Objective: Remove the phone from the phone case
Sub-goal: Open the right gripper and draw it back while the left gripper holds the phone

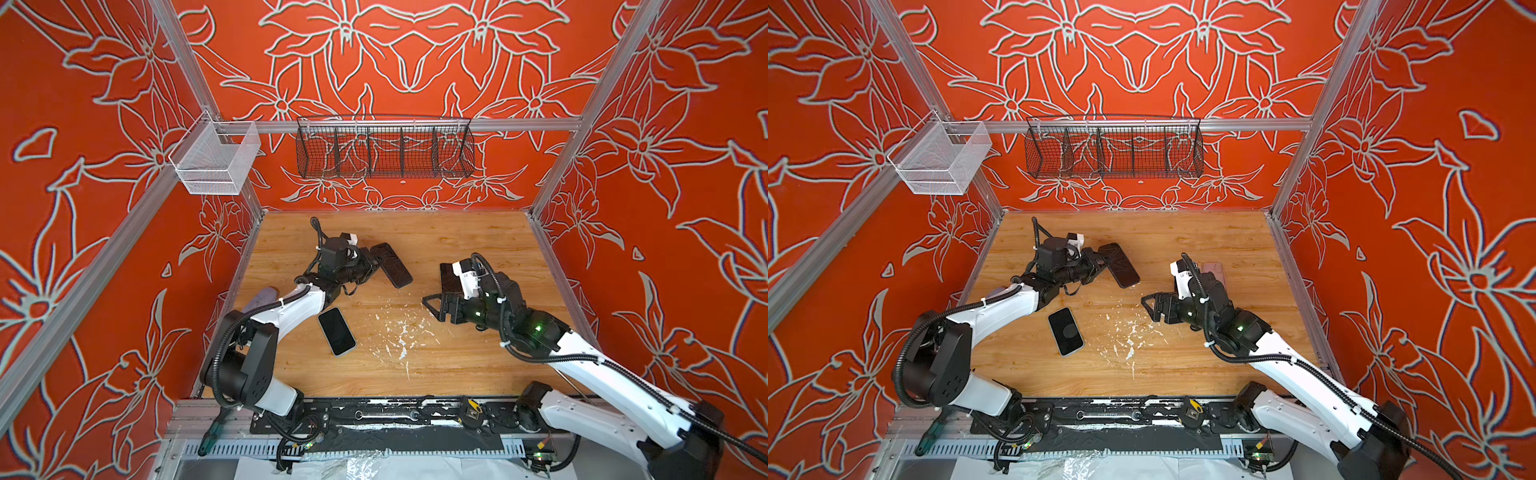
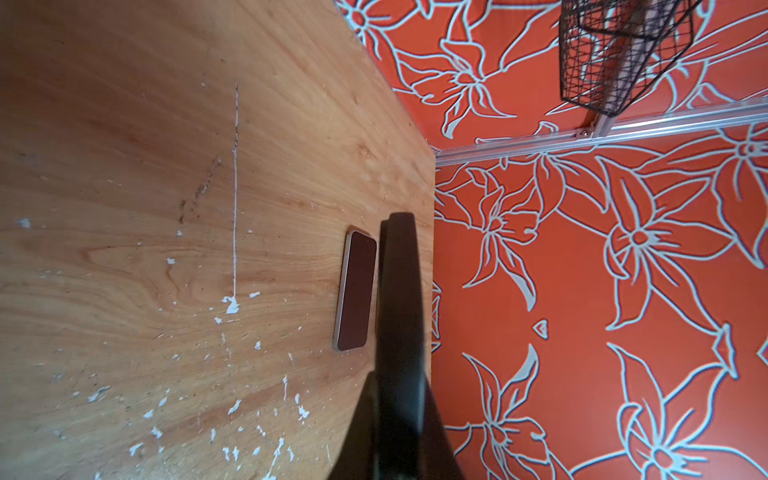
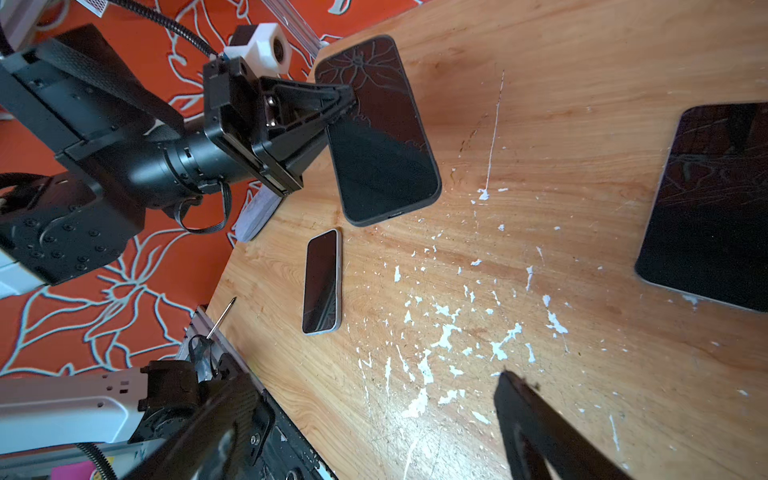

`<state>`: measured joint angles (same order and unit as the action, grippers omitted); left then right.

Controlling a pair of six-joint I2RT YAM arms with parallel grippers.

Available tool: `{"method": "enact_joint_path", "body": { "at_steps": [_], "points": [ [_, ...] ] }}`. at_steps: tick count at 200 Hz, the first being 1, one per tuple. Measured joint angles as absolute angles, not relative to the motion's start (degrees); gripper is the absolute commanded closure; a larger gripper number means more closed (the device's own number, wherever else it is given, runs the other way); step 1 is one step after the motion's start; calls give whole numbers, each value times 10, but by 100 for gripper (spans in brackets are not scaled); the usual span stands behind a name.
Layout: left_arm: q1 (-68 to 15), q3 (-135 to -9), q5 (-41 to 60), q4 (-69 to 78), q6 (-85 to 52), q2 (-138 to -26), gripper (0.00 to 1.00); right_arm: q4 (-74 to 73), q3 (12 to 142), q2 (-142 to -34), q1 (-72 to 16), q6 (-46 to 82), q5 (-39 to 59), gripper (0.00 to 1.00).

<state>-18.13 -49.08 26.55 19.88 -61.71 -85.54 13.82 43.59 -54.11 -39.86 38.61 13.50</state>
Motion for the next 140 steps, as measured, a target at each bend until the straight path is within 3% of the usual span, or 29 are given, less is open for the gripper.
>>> {"method": "enact_joint_path", "body": {
  "at_steps": [57,140],
  "points": [
    [-191,-440,205,256,-649,-816,100,48,428,-602,-398,442,202,10],
    [-191,-418,176,338,-704,-812,100,-197,359,-676,-415,574,243,17]
  ]
}}
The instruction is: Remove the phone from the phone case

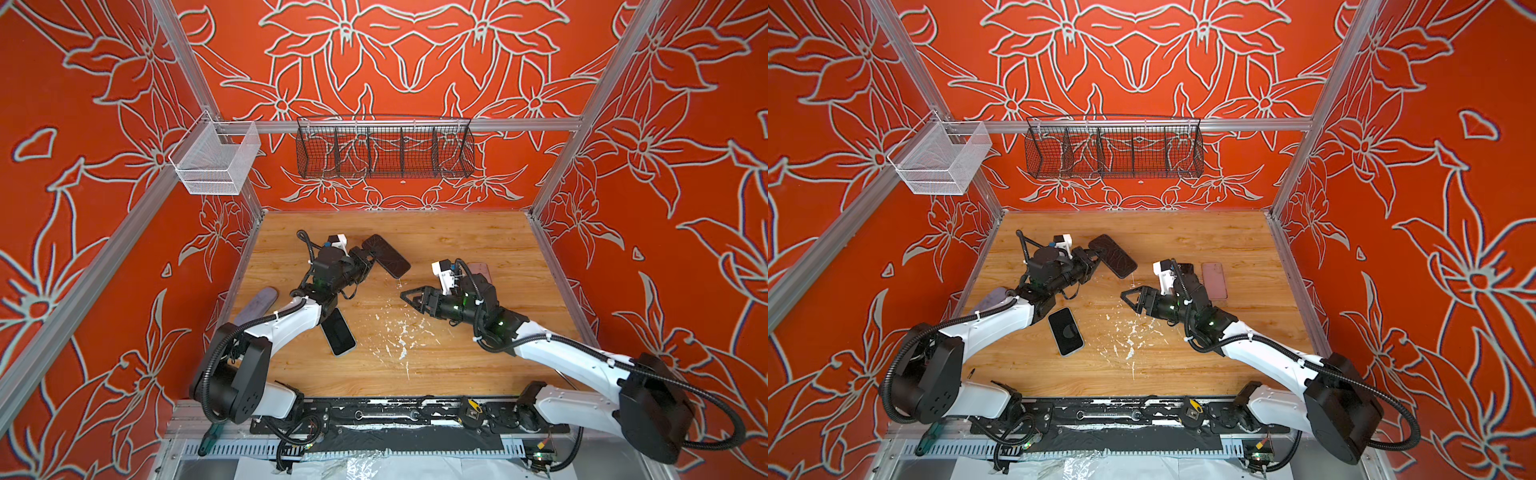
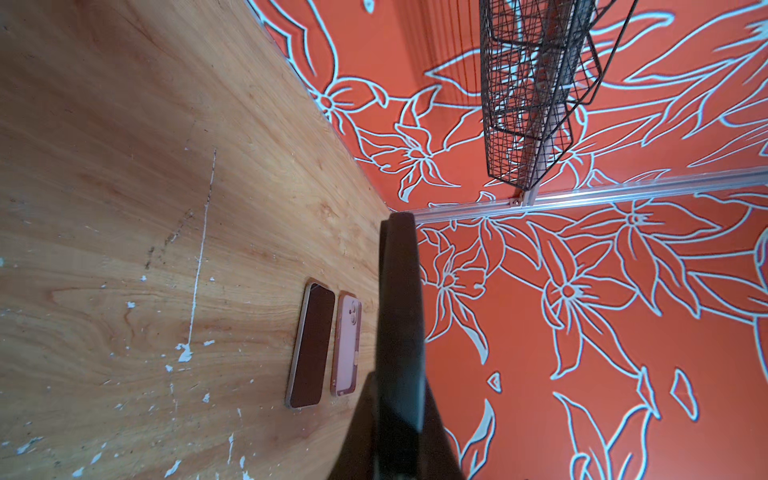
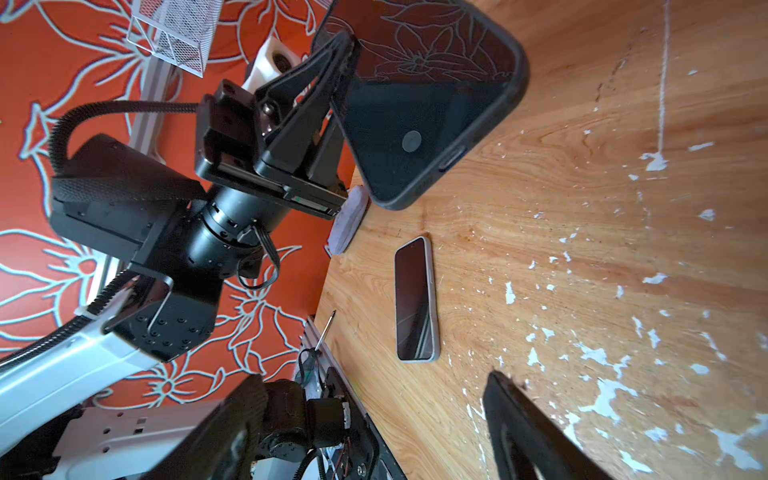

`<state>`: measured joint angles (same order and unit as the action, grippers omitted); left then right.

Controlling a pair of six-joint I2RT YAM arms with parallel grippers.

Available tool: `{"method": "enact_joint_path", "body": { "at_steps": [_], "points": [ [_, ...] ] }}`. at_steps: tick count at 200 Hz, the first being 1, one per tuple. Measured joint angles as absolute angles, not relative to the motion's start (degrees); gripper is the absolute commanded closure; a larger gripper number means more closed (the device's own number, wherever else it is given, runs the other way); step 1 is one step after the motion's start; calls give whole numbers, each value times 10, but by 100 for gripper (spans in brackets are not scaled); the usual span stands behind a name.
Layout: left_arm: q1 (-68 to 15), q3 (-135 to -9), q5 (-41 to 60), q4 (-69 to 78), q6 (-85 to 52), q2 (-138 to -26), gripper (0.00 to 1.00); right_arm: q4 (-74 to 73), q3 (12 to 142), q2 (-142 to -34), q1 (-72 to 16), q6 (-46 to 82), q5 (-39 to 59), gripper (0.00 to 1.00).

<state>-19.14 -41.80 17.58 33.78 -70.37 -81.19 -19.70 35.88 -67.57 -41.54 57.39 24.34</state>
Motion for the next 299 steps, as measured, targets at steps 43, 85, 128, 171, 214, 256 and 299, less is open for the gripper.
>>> {"method": "enact_joint_path", "body": {
  "at_steps": [43,85,128,171,214,256,299],
  "points": [
    [-192,-403,164,367,-733,-812,100,-266,352,-675,-435,592,208,22],
    [-193,-381,152,406,-764,-812,100,-306,350,-688,-450,599,169,25],
    [-198,-377,152,421,-776,-812,100,-318,350,-710,-458,607,160,26],
    [-199,-376,152,421,-778,-812,100,-316,350,-708,-458,607,157,26],
    [-199,-376,153,422,-783,-812,100,-307,350,-696,-457,607,153,26],
    [-199,-376,155,422,-783,-812,100,-307,350,-696,-458,607,154,27],
    [-199,-376,156,422,-782,-811,100,-307,350,-696,-458,609,152,29]
  ]
}}
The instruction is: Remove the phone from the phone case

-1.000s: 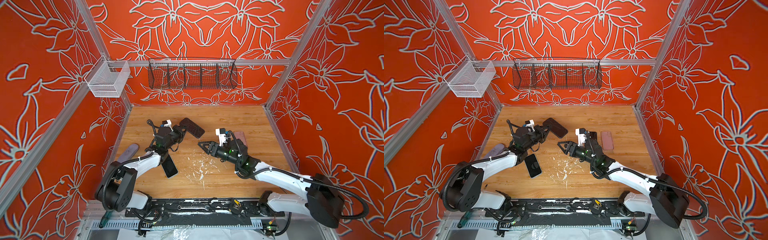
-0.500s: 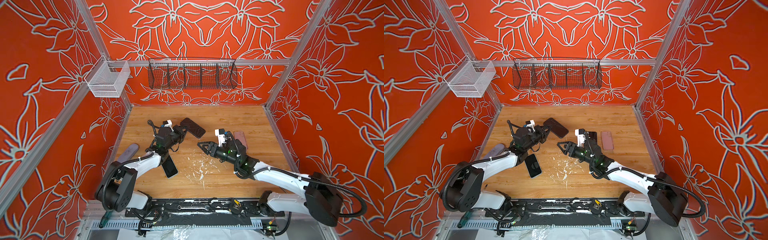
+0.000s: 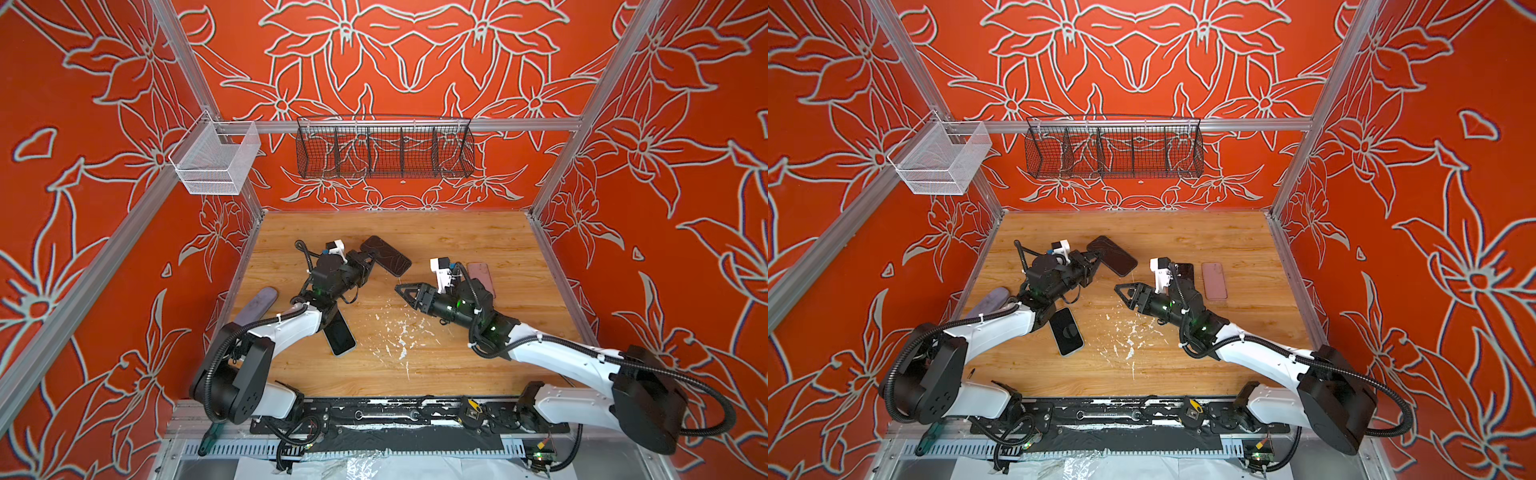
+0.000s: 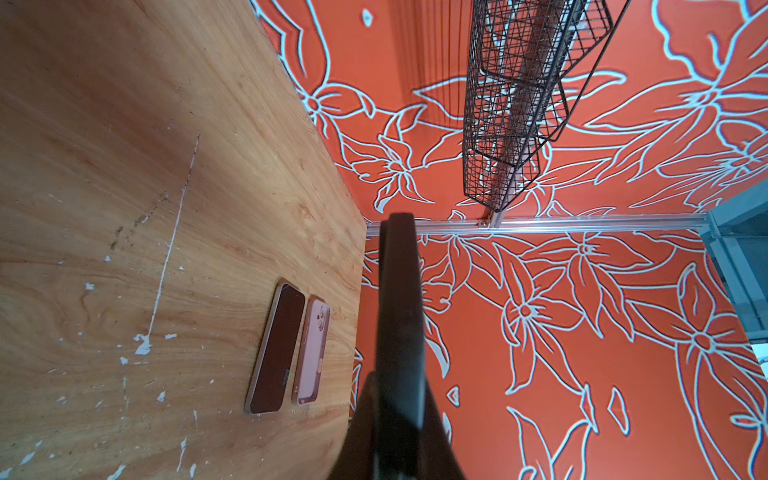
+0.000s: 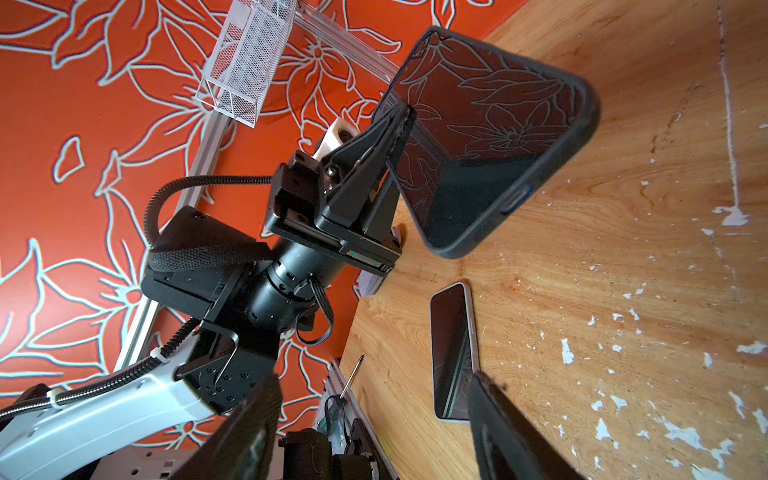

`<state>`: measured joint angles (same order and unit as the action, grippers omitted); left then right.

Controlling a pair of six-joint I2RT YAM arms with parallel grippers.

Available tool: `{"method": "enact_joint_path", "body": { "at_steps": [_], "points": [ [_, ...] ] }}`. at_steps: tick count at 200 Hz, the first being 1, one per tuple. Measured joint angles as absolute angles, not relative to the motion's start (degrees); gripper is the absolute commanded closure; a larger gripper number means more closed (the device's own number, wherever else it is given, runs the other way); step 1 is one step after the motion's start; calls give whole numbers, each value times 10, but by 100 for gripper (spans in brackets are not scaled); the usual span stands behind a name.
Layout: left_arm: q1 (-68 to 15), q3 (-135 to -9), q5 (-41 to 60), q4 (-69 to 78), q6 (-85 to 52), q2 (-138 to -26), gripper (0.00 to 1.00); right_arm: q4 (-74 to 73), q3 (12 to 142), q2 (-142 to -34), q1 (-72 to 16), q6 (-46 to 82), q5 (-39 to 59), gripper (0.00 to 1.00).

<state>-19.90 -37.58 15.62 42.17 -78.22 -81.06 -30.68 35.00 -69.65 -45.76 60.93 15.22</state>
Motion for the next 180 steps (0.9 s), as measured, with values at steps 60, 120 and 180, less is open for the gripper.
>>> {"method": "enact_joint_path", "body": {
  "at_steps": [60,120,180],
  "points": [
    [-201,-376,157,435,-787,-810,100,-308,350,-690,-458,621,134,31],
    [-211,-373,156,438,-791,-804,100,-329,350,-701,-457,634,122,34],
    [-217,-369,155,439,-794,-799,100,-344,359,-729,-458,637,118,36]
  ]
}}
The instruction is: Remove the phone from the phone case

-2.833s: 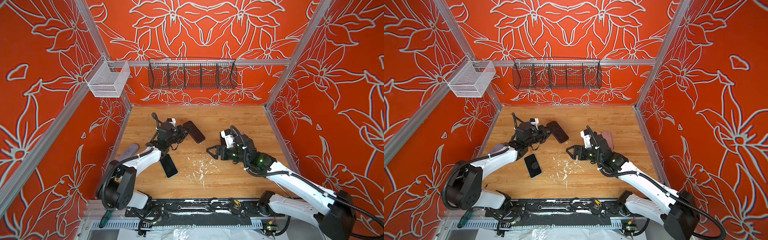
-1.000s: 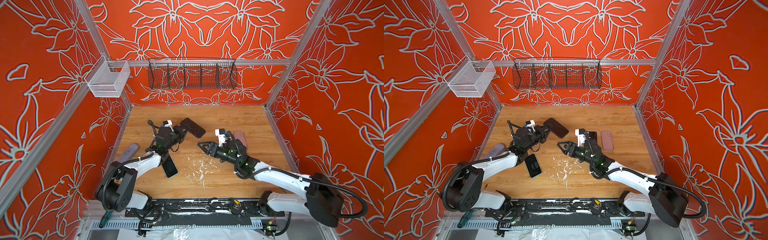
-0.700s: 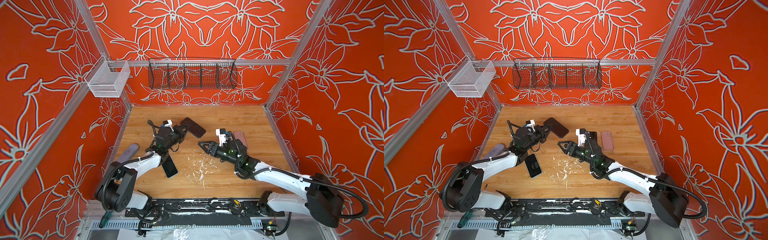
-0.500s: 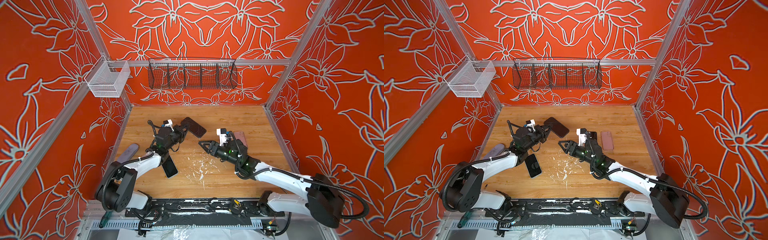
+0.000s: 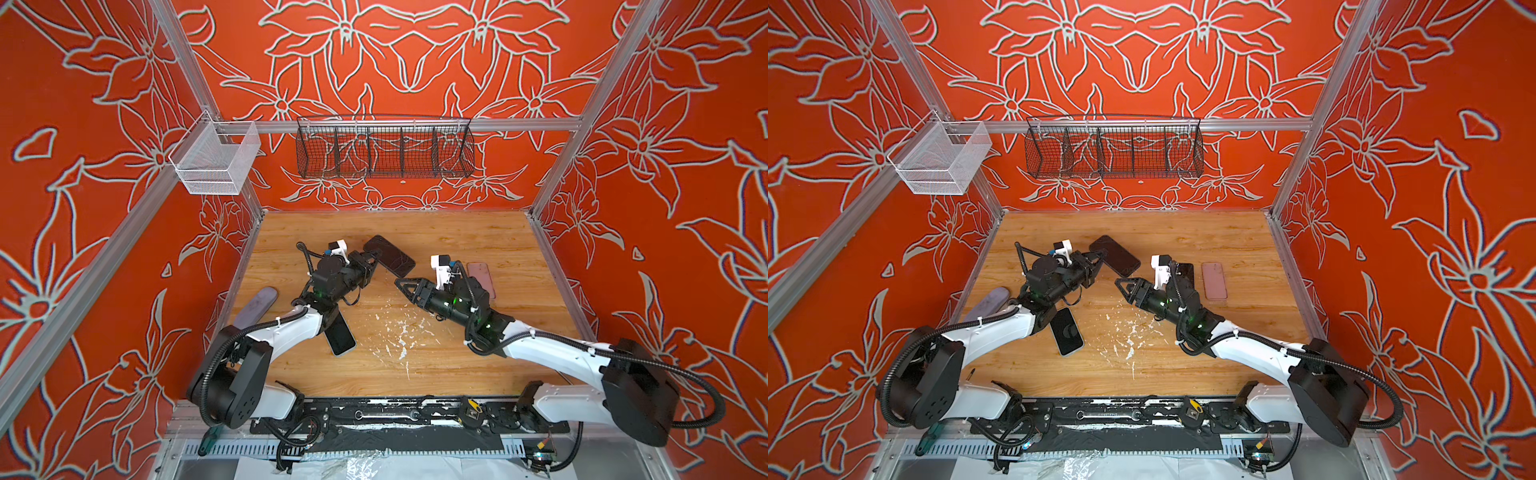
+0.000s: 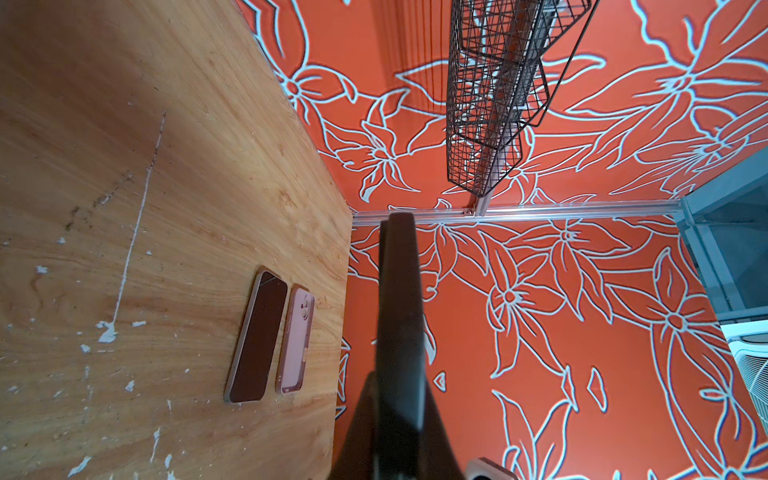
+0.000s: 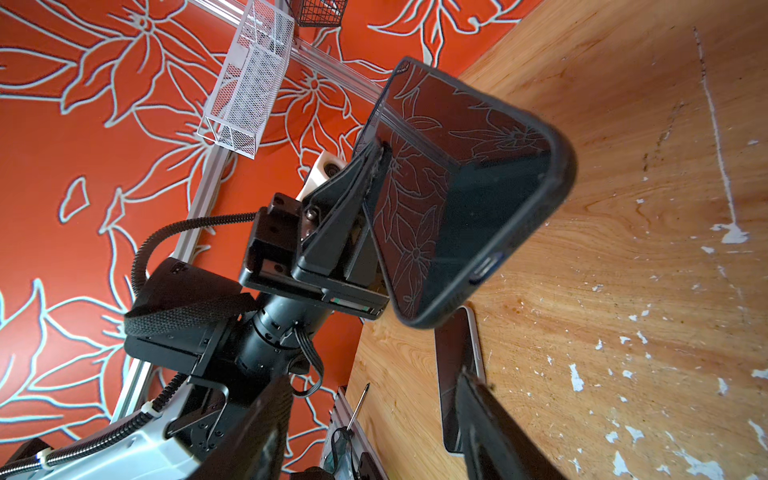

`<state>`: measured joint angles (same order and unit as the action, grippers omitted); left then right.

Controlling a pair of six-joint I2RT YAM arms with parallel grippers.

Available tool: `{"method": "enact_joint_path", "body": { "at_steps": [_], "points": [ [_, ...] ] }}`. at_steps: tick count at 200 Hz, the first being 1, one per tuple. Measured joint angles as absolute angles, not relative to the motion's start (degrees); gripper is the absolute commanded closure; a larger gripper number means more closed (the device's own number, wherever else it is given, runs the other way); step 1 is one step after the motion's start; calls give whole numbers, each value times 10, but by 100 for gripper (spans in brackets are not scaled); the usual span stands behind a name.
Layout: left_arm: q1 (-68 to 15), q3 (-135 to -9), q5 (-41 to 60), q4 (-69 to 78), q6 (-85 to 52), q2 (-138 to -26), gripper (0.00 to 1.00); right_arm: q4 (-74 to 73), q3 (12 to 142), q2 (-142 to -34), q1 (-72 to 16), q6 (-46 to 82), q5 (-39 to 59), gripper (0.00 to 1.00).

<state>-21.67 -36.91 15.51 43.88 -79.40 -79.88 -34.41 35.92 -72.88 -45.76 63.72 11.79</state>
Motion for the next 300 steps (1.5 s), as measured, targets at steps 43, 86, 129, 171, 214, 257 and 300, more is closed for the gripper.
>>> {"method": "enact_joint_path", "body": {
  "at_steps": [43,86,129,171,214,257,300],
  "points": [
    [-218,-369,155,439,-795,-799,100,-350,359,-736,-457,638,117,36],
    [-218,-369,154,439,-795,-799,100,-350,359,-741,-457,639,117,37],
    [-218,-368,152,440,-795,-799,100,-352,359,-749,-456,642,118,37],
    [-218,-367,151,442,-795,-799,100,-354,359,-749,-456,646,117,37],
    [-218,-367,150,442,-795,-799,100,-355,359,-749,-453,646,115,38],
    [-218,-367,151,443,-795,-799,100,-358,359,-749,-453,648,114,39],
    [-218,-367,151,447,-800,-799,100,-366,359,-749,-452,647,114,41]
  ]
}}
